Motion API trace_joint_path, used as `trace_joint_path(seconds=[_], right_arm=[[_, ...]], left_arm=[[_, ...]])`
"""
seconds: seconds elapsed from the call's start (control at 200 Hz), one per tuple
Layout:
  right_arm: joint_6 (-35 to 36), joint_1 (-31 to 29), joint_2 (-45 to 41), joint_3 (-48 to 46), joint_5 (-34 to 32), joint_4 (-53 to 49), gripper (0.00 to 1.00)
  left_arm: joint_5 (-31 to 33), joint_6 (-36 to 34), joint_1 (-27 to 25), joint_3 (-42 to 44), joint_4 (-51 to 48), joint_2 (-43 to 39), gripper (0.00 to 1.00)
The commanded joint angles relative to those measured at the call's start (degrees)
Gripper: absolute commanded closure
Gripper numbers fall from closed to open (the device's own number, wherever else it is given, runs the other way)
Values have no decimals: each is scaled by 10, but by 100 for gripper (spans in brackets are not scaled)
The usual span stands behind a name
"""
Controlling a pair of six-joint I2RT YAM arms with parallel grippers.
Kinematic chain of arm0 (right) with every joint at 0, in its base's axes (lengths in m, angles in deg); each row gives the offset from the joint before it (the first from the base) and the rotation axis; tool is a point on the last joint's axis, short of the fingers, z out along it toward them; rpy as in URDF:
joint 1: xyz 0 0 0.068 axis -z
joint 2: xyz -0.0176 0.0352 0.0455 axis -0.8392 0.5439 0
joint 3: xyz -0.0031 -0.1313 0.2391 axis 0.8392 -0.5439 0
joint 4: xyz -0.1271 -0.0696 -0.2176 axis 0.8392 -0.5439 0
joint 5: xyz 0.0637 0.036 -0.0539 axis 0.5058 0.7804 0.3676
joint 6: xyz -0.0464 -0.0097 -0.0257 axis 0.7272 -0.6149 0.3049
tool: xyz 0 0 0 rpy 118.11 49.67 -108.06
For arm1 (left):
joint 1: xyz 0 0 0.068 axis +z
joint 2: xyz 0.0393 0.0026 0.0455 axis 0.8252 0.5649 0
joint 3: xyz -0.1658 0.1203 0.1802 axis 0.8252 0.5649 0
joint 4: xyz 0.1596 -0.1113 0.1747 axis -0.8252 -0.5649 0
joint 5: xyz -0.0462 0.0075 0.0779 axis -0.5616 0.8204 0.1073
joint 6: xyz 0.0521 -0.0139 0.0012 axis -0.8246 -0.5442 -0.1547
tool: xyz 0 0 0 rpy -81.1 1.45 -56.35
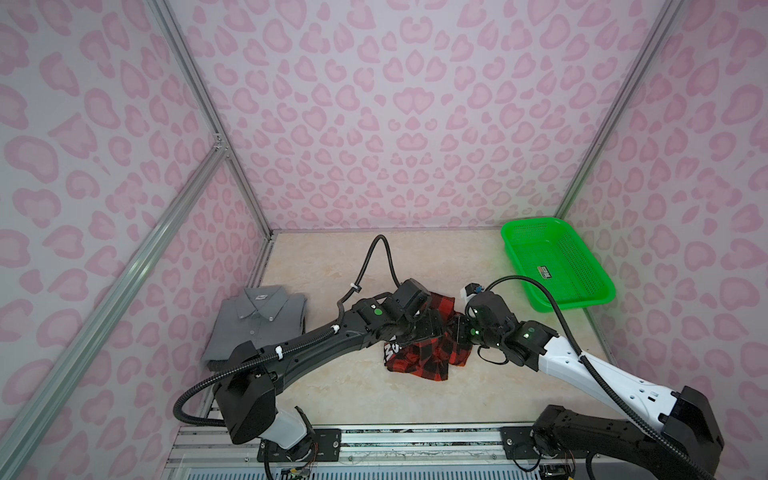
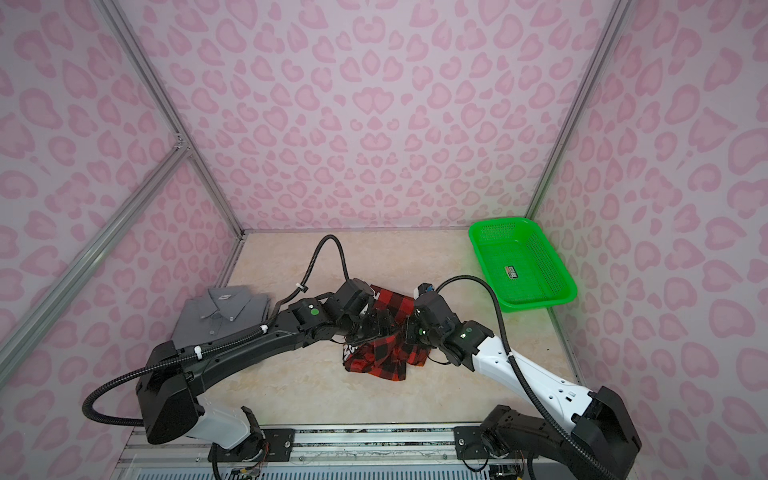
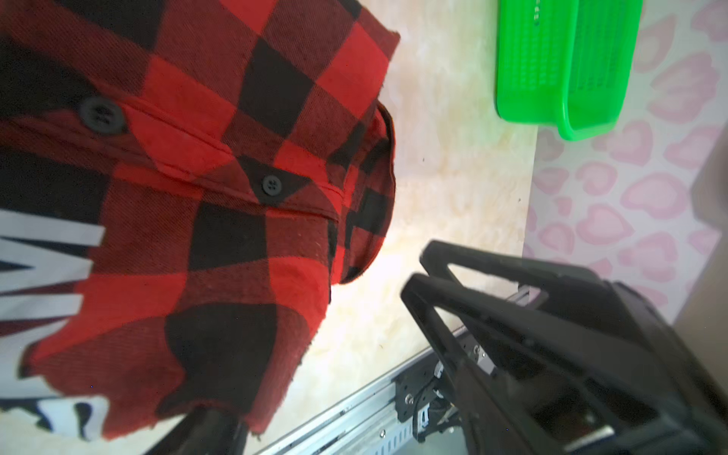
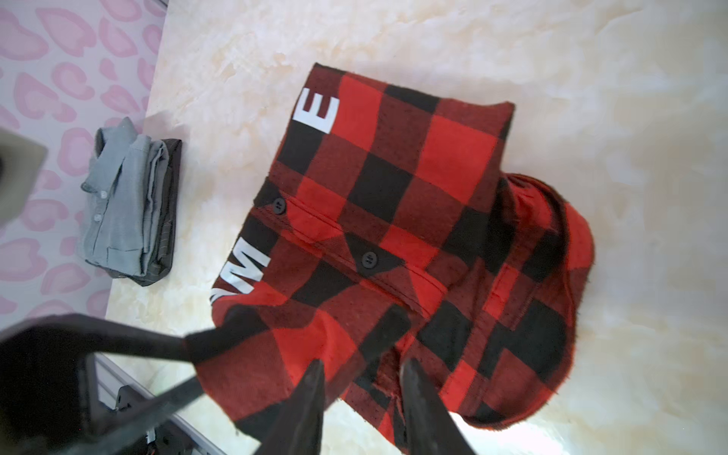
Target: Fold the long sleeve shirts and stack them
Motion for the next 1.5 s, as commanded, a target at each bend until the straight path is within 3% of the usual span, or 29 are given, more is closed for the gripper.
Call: trace_joint_path(seconds=[0.0,0.415,0.435,0.455,0.75,1.15,1.26,1.495], right_arm=[[-5,1,15,3,33,20,66],[-49,24,47,-37,72,105,67],[-51,28,49,-37,75,106,67],[-53,32,51,-38,79,111,67],[-56,68,69,-29,111,129,67],[-53,102,111,7,165,155,67],[-62,106,137,16,179,186,67],[-55,116,210,60,200,214,69]], left_arm=[[-24,-4,-18,6,14,19,19],[-17,50,-76,54,58,14,16],[-14,55,-79,54,58,14,14],[-10,59,-83,56,60,12,0],[12,92,-113,58,35,3,2],[12,103,-155,-31,3,-7,2],[92,81,-137,-38,-55,-48,2],[106,2,15,91,-27,-137,2]])
